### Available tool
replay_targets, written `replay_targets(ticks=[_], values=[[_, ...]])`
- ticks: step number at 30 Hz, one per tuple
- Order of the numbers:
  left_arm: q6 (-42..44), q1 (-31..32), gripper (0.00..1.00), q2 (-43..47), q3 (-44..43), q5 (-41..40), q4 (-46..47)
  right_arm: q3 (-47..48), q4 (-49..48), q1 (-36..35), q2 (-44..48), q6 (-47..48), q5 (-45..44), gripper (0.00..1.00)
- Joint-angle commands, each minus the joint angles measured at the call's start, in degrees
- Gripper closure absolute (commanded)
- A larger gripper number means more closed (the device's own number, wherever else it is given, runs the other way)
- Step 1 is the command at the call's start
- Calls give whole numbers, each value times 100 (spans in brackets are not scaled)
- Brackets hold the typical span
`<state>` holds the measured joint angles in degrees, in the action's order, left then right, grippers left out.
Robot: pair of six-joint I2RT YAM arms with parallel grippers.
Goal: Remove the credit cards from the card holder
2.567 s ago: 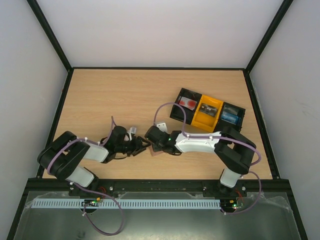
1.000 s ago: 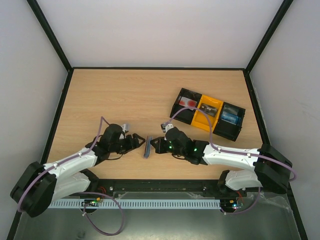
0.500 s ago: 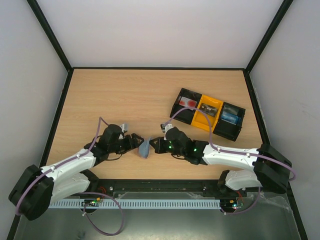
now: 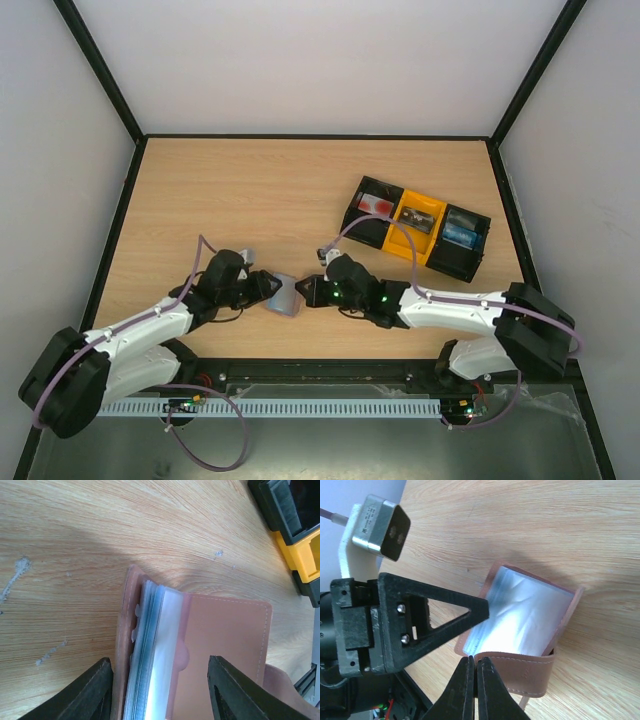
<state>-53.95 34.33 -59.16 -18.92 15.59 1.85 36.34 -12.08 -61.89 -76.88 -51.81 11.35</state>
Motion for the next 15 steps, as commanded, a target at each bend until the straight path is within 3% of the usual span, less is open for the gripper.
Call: replay_targets(ticks=[1, 11, 15], values=[[97, -40, 47, -130, 51, -50, 7, -218, 388, -10, 300, -72, -463, 98], [112, -57, 59, -262, 7, 186, 177, -686, 1420, -8, 1024, -244, -1607, 98], [125, -52, 70, -194, 63, 319, 233, -896, 1360, -8, 1026, -333, -1571, 97]])
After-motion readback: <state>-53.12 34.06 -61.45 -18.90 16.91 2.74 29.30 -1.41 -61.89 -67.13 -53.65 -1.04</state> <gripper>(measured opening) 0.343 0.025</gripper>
